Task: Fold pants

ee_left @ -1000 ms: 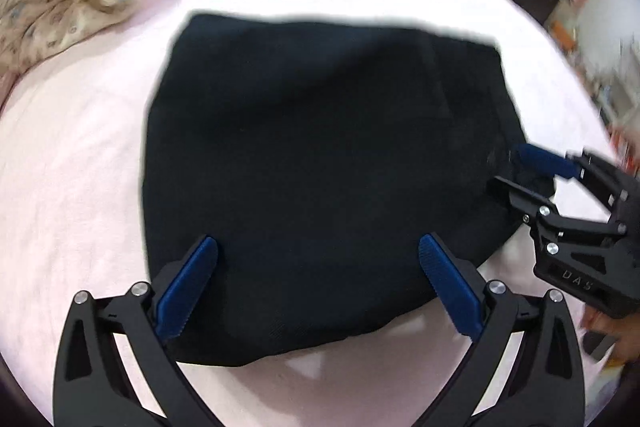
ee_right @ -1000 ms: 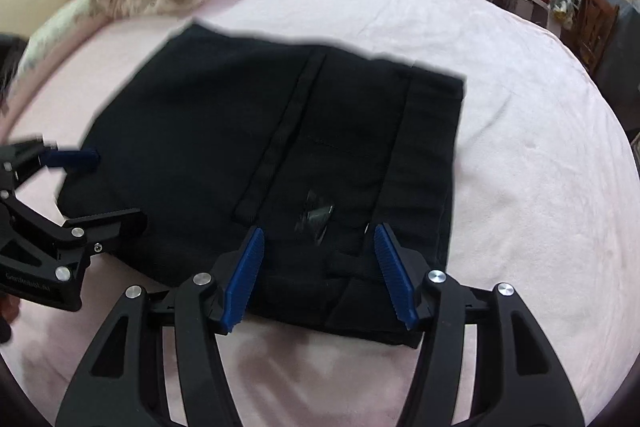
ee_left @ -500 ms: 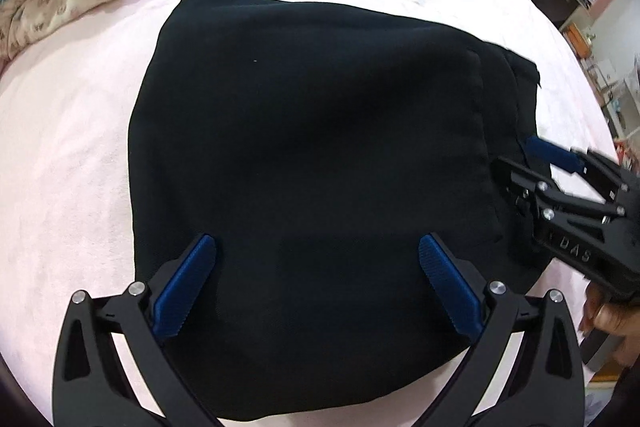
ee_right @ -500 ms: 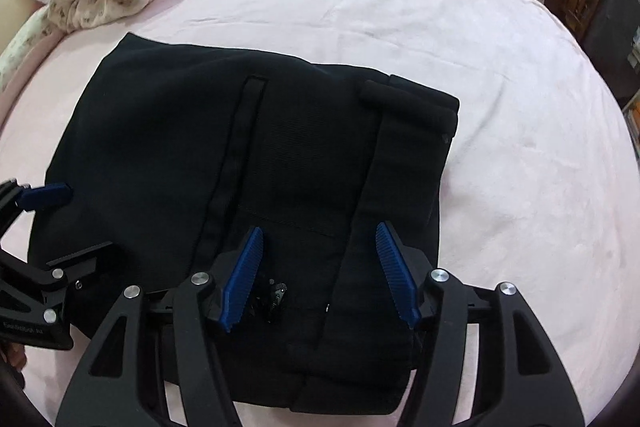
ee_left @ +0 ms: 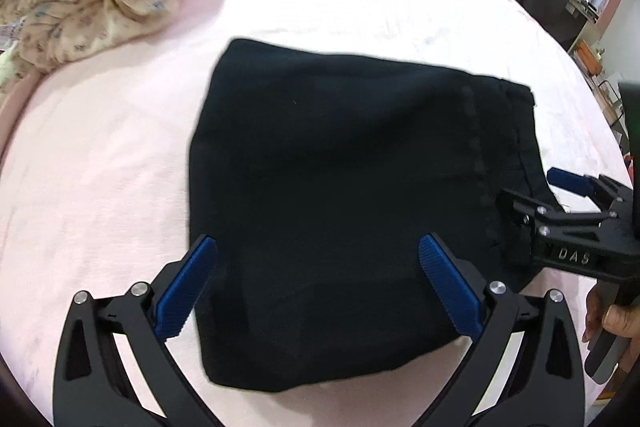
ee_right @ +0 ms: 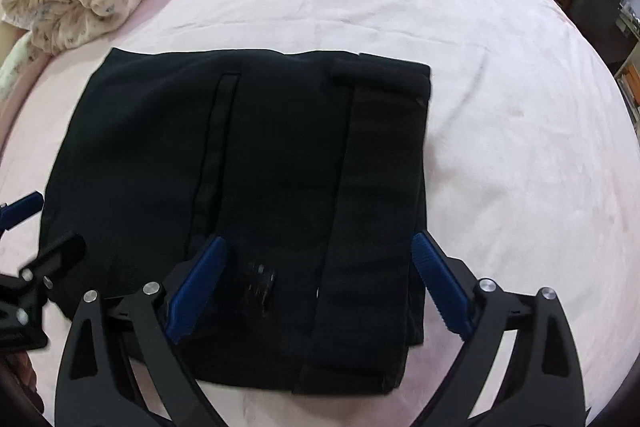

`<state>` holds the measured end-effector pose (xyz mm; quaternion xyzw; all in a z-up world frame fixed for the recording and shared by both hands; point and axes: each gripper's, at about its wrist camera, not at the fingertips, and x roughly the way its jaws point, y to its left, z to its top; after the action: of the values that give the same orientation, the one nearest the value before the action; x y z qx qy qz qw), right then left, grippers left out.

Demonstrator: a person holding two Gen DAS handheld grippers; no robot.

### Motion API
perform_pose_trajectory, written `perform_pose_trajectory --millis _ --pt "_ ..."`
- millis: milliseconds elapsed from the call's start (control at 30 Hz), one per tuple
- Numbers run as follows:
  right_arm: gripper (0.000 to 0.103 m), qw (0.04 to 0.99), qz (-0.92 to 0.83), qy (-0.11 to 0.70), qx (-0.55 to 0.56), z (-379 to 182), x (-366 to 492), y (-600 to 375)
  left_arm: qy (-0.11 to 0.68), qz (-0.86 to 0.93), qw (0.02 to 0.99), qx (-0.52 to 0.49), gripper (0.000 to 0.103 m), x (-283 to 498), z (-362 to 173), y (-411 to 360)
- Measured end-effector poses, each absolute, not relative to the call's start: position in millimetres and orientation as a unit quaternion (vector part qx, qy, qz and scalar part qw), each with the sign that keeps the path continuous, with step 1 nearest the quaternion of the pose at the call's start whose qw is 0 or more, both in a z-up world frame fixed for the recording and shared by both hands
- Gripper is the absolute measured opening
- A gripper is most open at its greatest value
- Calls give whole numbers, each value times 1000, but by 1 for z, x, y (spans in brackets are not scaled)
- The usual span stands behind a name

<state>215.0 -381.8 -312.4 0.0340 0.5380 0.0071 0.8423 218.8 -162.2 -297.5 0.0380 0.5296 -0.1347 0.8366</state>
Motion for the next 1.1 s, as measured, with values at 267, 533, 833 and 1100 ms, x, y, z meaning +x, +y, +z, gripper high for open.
perform_pose_trajectory --millis 267,533,833,1100 --pt "102 868 15 496 18 -280 177 -371 506 -118 853 42 101 199 -268 -149" --pt "102 881 16 472 27 -256 154 -357 493 -92 865 31 101 167 -246 -132" --pt "102 889 8 457 30 -243 121 -340 480 -82 871 65 101 134 -235 -131" --pt "102 892 -3 452 26 -228 85 -329 483 -86 869 62 101 104 -224 -119"
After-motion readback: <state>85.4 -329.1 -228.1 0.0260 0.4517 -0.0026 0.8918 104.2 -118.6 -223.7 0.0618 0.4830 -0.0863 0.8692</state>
